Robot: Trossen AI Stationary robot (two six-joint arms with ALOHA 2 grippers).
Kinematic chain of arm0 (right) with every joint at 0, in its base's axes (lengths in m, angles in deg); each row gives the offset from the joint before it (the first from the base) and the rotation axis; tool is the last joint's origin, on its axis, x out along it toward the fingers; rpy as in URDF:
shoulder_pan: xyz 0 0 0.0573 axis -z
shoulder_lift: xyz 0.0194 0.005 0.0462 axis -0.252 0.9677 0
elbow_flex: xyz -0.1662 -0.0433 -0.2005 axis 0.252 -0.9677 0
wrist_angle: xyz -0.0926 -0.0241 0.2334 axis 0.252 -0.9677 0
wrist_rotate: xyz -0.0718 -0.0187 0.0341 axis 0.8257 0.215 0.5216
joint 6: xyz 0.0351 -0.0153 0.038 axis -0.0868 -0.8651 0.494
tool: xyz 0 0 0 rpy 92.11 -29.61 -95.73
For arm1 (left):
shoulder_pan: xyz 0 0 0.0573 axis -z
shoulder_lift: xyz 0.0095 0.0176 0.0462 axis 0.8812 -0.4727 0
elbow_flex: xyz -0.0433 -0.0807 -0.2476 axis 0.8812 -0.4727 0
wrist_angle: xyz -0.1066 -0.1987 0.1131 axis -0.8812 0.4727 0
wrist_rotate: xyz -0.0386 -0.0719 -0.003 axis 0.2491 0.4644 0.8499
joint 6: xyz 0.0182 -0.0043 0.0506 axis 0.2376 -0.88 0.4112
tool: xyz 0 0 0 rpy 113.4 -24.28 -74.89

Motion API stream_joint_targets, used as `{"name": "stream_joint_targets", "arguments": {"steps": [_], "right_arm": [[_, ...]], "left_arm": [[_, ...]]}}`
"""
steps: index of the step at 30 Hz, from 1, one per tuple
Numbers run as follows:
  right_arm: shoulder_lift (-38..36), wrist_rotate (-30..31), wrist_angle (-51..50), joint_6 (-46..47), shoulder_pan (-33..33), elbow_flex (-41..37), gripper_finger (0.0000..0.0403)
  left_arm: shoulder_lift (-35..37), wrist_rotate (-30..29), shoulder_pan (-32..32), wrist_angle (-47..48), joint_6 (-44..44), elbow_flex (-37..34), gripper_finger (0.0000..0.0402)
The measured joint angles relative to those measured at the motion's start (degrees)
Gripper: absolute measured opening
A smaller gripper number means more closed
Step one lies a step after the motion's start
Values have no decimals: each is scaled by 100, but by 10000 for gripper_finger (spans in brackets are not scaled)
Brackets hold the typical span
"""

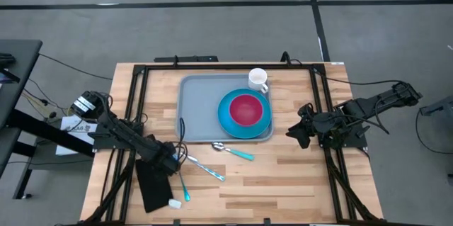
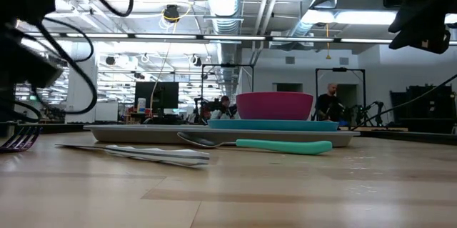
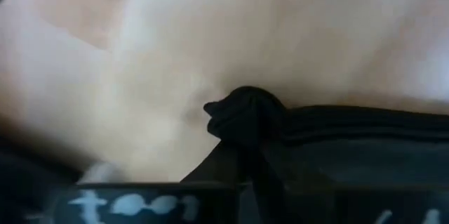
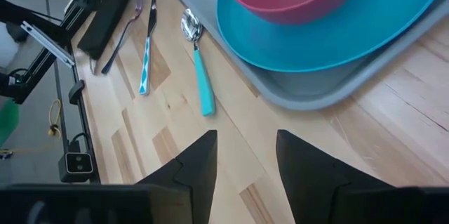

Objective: Set up tray
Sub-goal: Put the black napkin to the left of the blue plate on the gray serving tray

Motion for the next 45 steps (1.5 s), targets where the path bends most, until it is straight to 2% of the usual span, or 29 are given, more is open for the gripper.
{"name": "stream_joint_targets", "arguments": {"steps": [8, 15, 27, 39, 45], "right_arm": [[2, 0, -13, 0, 0, 0, 137], [1, 0, -26, 0, -2, 0, 137], [0, 4, -30, 2, 0, 0, 137], [2, 17, -32, 14, 0, 0, 137], [0, 17, -30, 15, 23, 0, 138]], "left_arm": [[571, -644, -49, 575, -282, 240, 2], [1262, -1201, -373, 911, -523, 248, 1], [1414, -1530, -1527, 742, 813, 256, 0], [1415, -1723, -2585, 41, 2147, 266, 0], [1416, -2162, -3056, 71, 2972, 640, 0]]}}
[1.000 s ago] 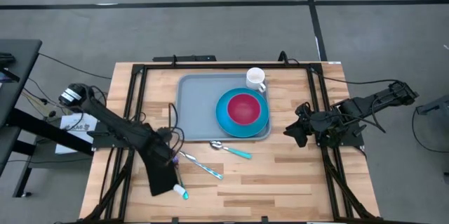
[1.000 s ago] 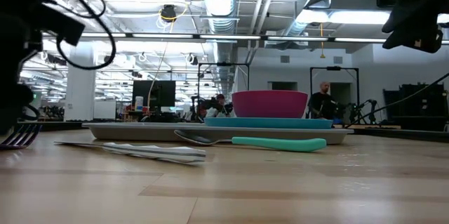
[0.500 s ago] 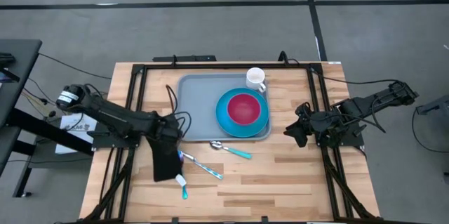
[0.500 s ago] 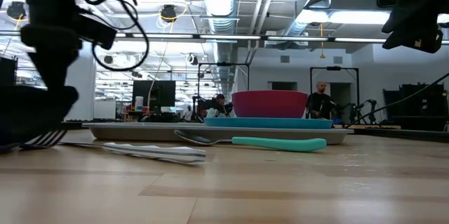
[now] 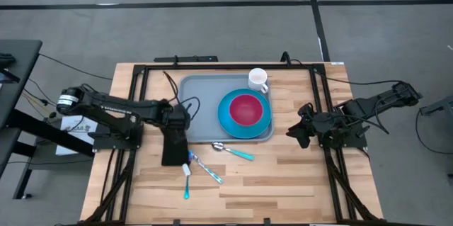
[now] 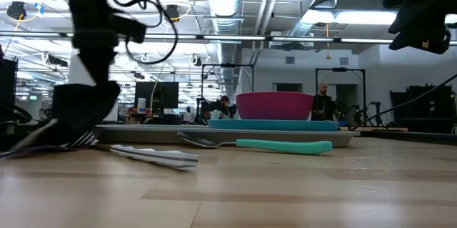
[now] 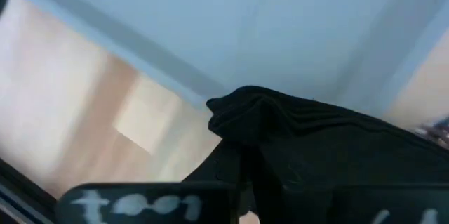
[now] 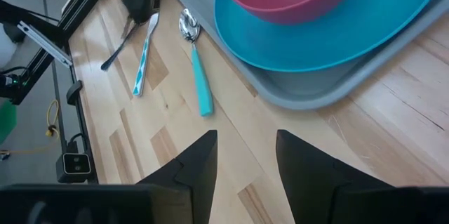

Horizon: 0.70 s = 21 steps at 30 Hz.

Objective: Set up tray
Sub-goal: Put the black napkin to the left of the blue plate on the gray serving tray

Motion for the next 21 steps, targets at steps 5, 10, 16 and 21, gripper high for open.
{"name": "stream_joint_targets", "arguments": {"steps": [5, 10, 16, 21], "right_arm": [[2, 0, -2, 0, 133, -1, 137], [2, 0, -2, -2, 278, 0, 137], [1, 0, -2, 0, 334, 0, 138], [0, 0, -2, 0, 334, 0, 137]], "left_arm": [[-16, -323, -589, 12, 793, 392, 0], [-46, -415, -1243, -282, 1563, 554, 0], [-48, -286, -1903, -807, 2186, 557, 0], [-50, -225, -2195, -1494, 2627, 557, 0]]}}
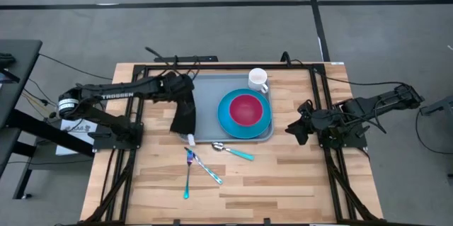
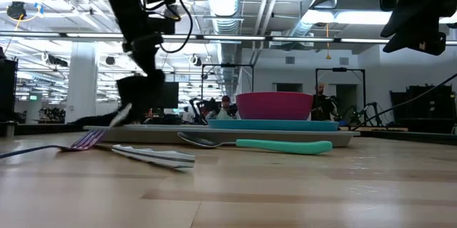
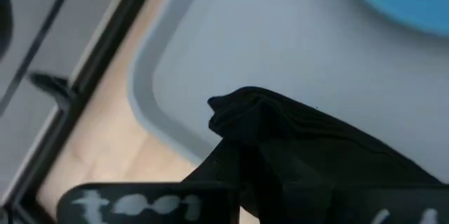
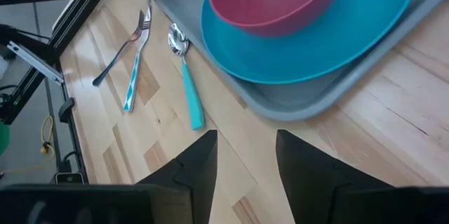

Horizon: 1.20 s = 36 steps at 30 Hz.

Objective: Set up tray
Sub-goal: Put the black napkin to the left of the blue plate on the gray serving tray

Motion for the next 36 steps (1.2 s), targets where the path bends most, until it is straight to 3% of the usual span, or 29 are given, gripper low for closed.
{"name": "stream_joint_targets", "arguments": {"steps": [6, 17, 23, 36], "right_arm": [[1, 0, 9, 45, -2, 0, 138], [1, -10, 7, 200, -7, 0, 138], [2, -9, 7, 199, -7, 0, 138], [2, -4, 2, 155, -7, 0, 138]], "left_arm": [[-567, 311, -214, -661, 266, 33, 0], [-2227, 305, -349, -369, 934, 1066, 0], [-2525, 234, -467, -272, 1187, 1584, 0], [-2535, 309, -722, -73, 1155, 1609, 1]]}}
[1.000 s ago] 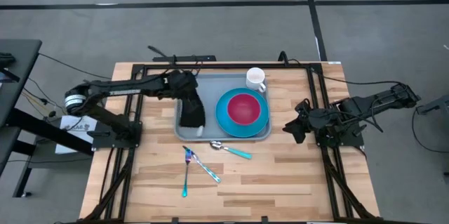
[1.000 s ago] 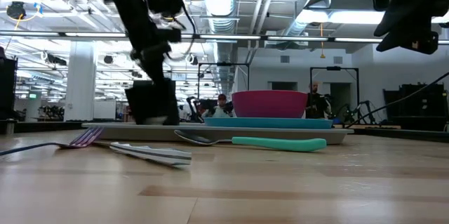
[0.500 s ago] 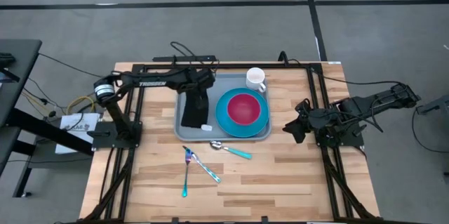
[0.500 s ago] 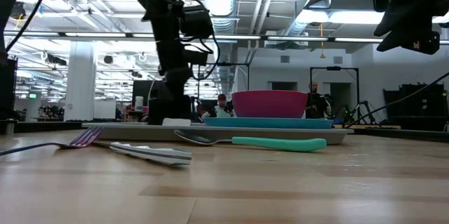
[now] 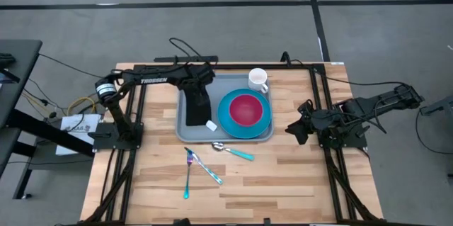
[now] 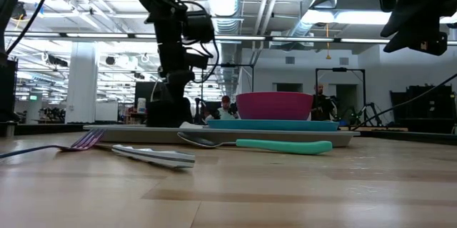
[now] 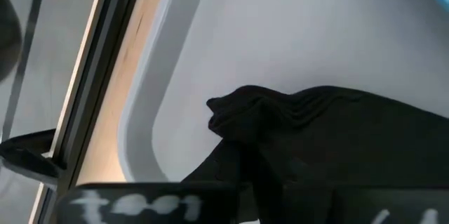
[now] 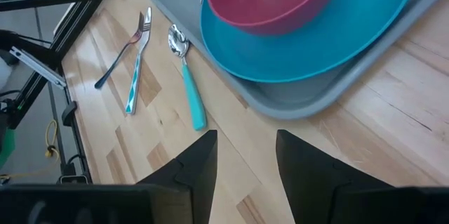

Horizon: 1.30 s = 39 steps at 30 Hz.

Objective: Set up tray
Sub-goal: Put the black napkin to the left of the blue plate on the gray serving tray, then put the blue fork on the black napkin on the gray serving tray

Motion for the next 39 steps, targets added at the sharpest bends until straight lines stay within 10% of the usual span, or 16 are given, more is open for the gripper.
{"name": "stream_joint_targets", "arguments": {"steps": [39], "right_arm": [[0, 2, -4, -3, 0, 0, 138]], "left_arm": [[-1, -205, -16, -182, 107, -9, 112]]}}
